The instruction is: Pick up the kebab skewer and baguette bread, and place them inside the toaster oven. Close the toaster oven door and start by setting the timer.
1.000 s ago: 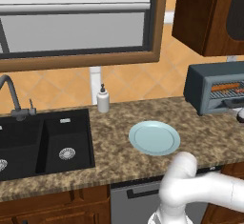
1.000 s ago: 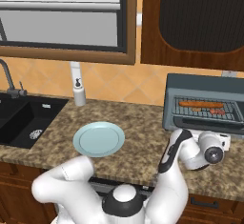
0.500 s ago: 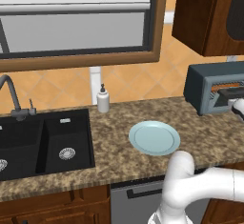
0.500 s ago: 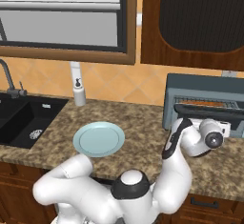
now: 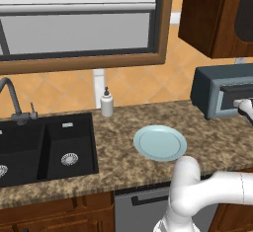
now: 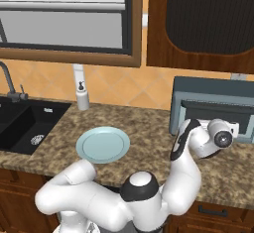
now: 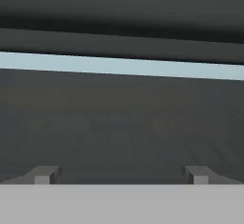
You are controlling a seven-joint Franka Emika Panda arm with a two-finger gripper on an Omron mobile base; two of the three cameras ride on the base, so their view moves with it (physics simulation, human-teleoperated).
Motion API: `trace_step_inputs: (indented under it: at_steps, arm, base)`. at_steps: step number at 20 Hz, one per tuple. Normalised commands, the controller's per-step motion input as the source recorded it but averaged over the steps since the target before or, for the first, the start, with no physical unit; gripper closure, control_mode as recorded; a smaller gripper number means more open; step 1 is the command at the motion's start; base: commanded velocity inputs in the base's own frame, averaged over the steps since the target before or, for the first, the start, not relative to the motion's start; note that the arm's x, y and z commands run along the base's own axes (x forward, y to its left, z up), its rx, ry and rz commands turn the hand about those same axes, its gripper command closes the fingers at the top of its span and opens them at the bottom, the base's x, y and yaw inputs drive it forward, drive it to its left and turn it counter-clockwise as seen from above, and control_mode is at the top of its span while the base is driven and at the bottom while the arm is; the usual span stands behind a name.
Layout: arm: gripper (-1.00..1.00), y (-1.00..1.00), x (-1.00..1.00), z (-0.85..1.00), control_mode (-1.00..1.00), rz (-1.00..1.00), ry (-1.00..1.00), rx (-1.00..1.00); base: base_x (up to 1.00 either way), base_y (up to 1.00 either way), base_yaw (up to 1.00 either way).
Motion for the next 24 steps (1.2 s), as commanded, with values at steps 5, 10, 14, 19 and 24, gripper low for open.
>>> trace_step_inputs:
  at_steps: [5,10,14,19,24]
  arm:
    - [-1.00,0.00,0.21,0.00,-1.00,0.00,0.00,0.00]
    - [-1.00,0.00,0.27,0.00,-1.00,0.00,0.01,0.00]
    - [-1.00,0.00,-0.07,0.00,-1.00,0.00,0.00,0.00]
    - [-1.00,0.00,-0.39,0.02,-1.00,0.00,0.00,0.00]
    - [-1.00,0.00,-0.44,0.02,-1.00,0.00,0.00,0.00]
  base:
    - [0.00,0.00,0.00]
    - [0.00,0.00,0.00]
    - [0.00,0.00,0.00]
    - [0.00,0.00,0.00]
    - [0.00,0.00,0.00]
